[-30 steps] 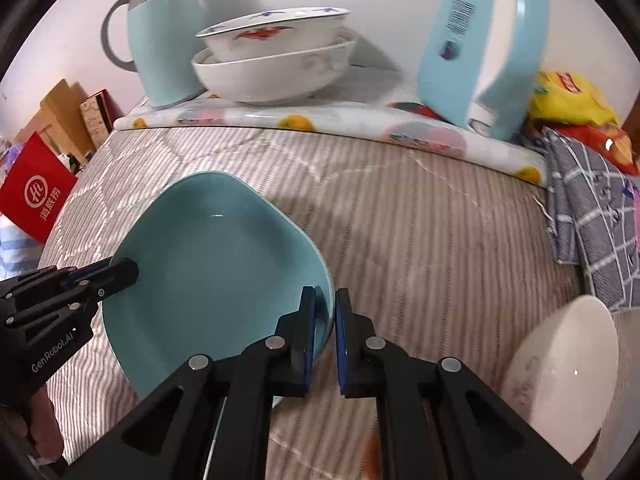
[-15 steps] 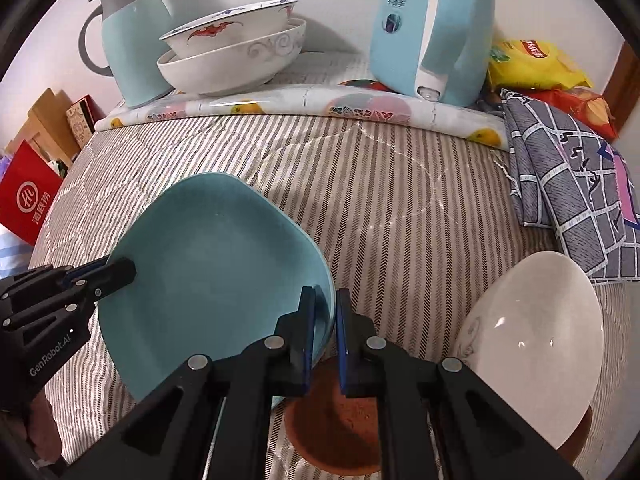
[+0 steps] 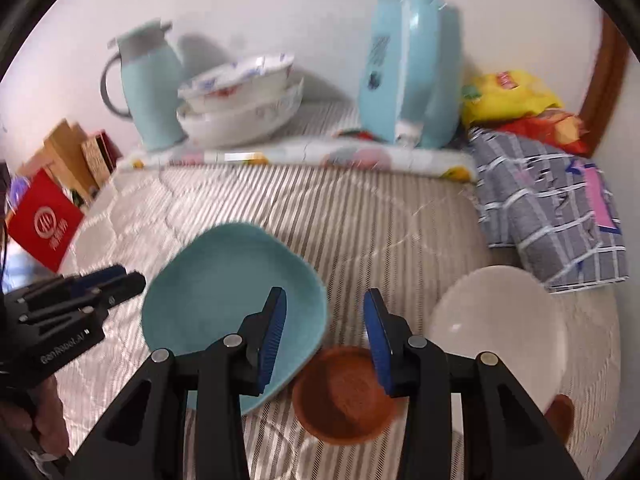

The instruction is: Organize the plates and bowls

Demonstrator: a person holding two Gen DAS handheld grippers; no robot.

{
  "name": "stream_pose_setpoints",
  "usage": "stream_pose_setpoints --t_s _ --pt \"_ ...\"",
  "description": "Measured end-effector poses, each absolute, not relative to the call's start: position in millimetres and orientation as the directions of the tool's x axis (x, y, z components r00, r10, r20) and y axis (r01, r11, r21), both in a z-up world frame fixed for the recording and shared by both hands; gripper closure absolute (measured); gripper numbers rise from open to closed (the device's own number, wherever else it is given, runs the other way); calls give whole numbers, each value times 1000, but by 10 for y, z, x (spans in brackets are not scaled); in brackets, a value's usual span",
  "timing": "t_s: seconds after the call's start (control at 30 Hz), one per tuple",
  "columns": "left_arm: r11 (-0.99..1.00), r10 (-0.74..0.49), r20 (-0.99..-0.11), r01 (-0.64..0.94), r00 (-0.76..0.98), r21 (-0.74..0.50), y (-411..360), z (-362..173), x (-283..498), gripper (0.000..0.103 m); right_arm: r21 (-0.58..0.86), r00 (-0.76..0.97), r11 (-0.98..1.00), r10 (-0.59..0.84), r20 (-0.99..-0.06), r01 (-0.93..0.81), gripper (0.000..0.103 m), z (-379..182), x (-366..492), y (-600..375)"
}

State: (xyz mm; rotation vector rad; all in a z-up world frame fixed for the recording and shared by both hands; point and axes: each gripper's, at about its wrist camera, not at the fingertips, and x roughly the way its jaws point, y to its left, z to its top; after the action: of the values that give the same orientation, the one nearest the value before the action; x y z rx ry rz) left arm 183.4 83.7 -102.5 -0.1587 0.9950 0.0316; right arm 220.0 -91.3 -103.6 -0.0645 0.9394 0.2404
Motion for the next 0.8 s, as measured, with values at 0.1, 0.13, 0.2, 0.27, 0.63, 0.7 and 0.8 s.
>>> stream_pose_setpoints --t_s 0.1,0.13,0.2,0.27,0.63,0.7,0.8 --pt "990 -44 -823 -84 566 -111 685 -903 1742 75 42 599 981 150 -786 -190 61 -882 2085 -1092" --pt "991 -42 -821 -82 569 -108 633 -876 1715 75 44 609 983 146 -780 -179 61 -848 2044 -1164" --pt "992 -47 -819 -67 572 -104 516 -841 1667 75 44 624 987 131 -770 -152 61 -790 1953 -1319" --pt "994 -46 -819 -54 573 -94 399 -819 1627 75 47 639 991 119 -760 -128 61 -752 1872 -1475" --pt "997 -19 -832 -50 555 -56 -251 -885 1458 75 102 665 995 84 -742 -12 59 -744 1405 -2382" --pt "996 -27 -843 -58 538 -70 -313 -925 1445 75 95 656 996 72 -752 -1 59 -780 1357 -2501" --pt "993 -44 -848 -66 528 -93 -391 -982 1436 75 68 637 998 44 -770 14 59 -859 1287 -2678"
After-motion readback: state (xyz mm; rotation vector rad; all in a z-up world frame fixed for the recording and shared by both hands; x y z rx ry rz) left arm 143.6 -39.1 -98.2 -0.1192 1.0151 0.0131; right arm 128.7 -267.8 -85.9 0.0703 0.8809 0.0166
